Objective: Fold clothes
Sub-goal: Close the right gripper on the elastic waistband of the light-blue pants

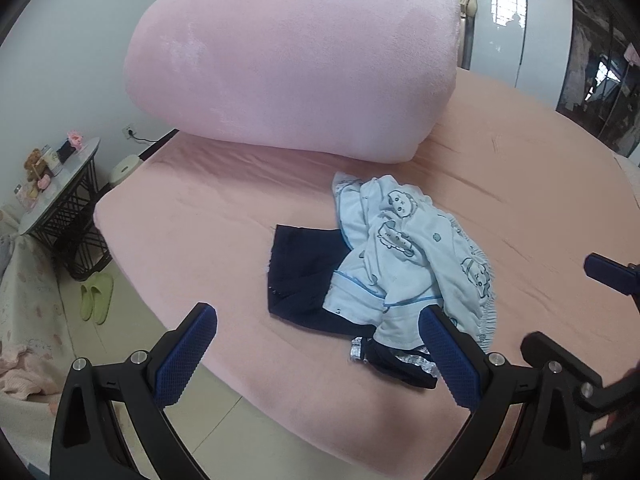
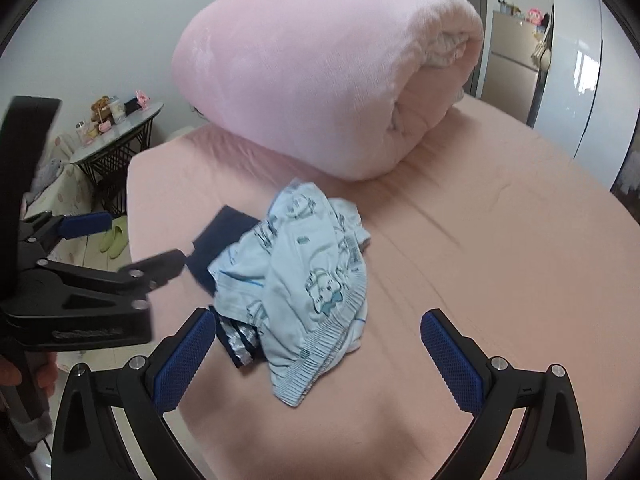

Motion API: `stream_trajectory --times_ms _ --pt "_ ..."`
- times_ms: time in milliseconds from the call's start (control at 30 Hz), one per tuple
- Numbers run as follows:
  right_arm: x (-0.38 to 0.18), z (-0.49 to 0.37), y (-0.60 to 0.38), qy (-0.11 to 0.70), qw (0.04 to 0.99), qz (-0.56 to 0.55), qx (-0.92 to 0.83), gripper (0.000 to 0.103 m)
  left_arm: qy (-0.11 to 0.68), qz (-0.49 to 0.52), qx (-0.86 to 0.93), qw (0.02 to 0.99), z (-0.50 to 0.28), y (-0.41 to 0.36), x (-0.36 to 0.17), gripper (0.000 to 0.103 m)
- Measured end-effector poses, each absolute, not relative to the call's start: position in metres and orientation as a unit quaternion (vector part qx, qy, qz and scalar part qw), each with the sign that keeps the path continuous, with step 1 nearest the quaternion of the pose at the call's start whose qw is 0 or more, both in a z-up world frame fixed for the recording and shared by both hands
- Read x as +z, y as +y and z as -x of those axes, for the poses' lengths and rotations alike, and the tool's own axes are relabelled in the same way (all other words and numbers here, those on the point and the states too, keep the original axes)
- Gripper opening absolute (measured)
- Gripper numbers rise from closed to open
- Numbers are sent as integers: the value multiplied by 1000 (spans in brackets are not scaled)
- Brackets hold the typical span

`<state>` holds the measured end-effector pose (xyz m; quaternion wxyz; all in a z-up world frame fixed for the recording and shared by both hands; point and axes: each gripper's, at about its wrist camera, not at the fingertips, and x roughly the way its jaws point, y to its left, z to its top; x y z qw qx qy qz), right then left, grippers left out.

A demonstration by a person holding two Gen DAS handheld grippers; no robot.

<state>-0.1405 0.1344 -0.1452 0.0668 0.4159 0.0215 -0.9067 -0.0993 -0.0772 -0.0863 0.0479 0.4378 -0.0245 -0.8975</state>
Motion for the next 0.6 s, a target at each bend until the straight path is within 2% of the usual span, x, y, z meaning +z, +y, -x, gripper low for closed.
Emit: stream_trajectory --times_ms 333,467,600 --pt "-180 152 156 -3 69 -444 -893 103 -15 -460 -887 15 105 -80 -114 103" --pt "-195 154 164 -27 81 -450 -889 102 12 -474 -880 3 110 -87 -130 103" --pt "-204 156 164 -15 87 -448 -889 102 23 -471 -882 -7 114 -90 -138 103"
